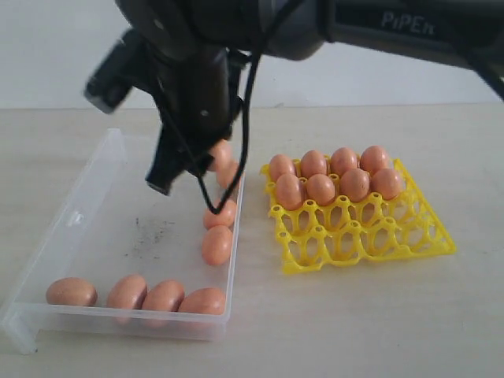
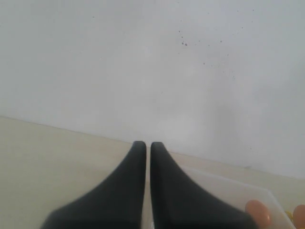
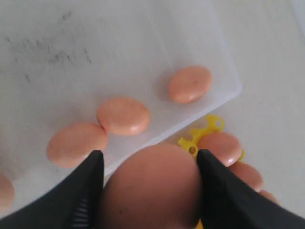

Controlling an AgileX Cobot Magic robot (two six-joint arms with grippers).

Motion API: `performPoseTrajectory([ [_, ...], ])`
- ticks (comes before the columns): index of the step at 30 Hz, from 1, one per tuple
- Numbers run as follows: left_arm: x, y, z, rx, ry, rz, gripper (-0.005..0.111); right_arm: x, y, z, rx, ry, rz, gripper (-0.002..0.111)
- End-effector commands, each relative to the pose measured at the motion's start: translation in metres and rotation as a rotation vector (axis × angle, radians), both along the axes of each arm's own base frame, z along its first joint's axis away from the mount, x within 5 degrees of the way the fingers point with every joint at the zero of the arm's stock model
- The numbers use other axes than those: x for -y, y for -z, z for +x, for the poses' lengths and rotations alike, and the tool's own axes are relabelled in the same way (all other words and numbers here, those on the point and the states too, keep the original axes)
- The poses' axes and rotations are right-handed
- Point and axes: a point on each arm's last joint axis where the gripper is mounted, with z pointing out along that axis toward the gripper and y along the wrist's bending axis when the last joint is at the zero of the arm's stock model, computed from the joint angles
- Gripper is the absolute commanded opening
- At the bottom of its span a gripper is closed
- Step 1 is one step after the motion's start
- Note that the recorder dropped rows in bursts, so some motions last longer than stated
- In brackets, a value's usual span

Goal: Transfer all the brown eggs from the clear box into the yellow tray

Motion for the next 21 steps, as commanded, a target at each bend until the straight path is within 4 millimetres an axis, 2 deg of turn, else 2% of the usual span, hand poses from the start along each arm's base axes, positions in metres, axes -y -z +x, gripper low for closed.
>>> performPoseTrajectory([
  [1,0.0,-0.001,0.0,0.005,0.004,0.001,0.004,0.022,0.024,0.001,-0.018,0.031,0.008,0.0],
  [4,0.0,-0.001,0.0,0.005,0.004,0.001,0.004,0.033,0.034,-0.005,-0.019,0.038,0.044,0.0],
  [8,0.0,-0.001,0.0,0.005,0.004,0.001,0.004,0.065,0.041,-0.011,0.007,0.09,0.152,0.0],
  [11,0.0,-0.001,0.0,0.005,0.004,0.001,0.004,0.095,0.044,-0.013,0.064,0.15,0.325,0.0],
  [14,0.0,-0.001,0.0,0.005,0.004,0.001,0.004,0.13,0.044,-0.014,0.151,0.216,0.572,0.0],
  [17,0.0,-0.001,0.0,0.005,0.004,0.001,0.004,0.155,0.049,-0.019,0.264,0.189,0.791,0.0],
  [21,0.0,-0.001,0.0,0.005,0.004,0.001,0.004,0.184,0.064,-0.024,0.407,0.13,0.944,0.0],
])
